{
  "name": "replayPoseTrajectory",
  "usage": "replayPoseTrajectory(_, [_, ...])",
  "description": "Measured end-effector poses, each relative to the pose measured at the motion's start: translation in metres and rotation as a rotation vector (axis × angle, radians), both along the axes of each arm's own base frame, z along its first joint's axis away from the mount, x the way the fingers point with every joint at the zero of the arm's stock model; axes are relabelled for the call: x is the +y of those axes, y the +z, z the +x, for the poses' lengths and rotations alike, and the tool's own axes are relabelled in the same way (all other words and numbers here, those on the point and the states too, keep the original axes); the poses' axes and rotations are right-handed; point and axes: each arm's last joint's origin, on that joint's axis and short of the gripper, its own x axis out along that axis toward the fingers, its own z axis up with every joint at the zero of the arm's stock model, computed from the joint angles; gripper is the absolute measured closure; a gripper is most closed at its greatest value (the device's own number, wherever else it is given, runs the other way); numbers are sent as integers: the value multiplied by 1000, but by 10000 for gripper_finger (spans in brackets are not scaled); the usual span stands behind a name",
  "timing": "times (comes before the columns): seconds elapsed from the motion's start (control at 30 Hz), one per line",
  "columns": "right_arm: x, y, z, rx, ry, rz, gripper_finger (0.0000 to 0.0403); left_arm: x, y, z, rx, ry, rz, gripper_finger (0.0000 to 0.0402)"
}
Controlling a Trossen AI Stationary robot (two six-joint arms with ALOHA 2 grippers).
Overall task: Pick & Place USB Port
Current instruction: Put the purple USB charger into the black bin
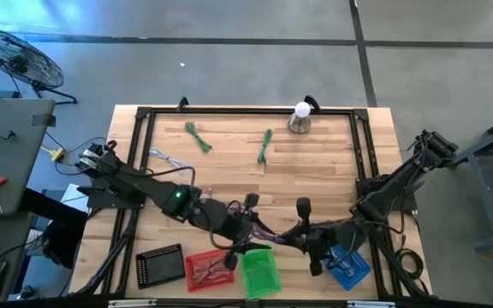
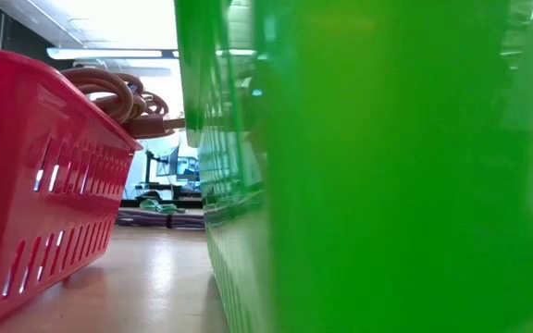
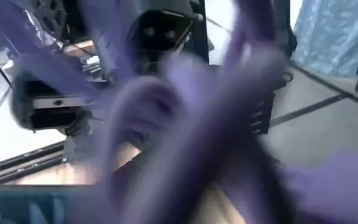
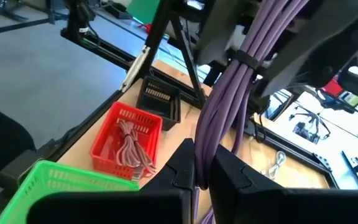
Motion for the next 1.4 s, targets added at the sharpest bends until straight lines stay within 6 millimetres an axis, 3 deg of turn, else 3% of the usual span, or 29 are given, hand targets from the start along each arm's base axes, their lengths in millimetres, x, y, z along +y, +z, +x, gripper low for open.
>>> replayPoseTrajectory(0.33, [-3, -6, 5, 37, -16, 17, 390, 7, 0, 3, -23, 28, 66, 253])
replayPoseTrajectory(0.4, [-3, -7, 5, 42, -29, 25, 390, 5, 0, 2, -23, 64, 100, 277])
replayPoseTrajectory(0.47, [-4, -7, 5, 46, -39, 34, 388, 5, -2, 1, -14, 114, 138, 330])
replayPoseTrajectory(0.53, [-4, -8, 5, 49, -54, 52, 372, 5, -3, 1, -6, 127, 166, 376])
replayPoseTrajectory(0.8, [-4, -7, 5, 50, -64, 98, 292, -2, -8, -7, 34, 223, 262, 381])
replayPoseTrajectory(1.0, [-4, -5, 5, 37, -67, 102, 279, -25, -4, -59, 166, 385, 362, 382])
replayPoseTrajectory(1.13, [-8, -5, 7, 28, -79, 62, 278, -45, 2, -106, 220, 479, 245, 382])
replayPoseTrajectory(1.4, [-19, -3, 16, 17, -89, 84, 277, -87, -15, -181, 326, 520, -45, 382])
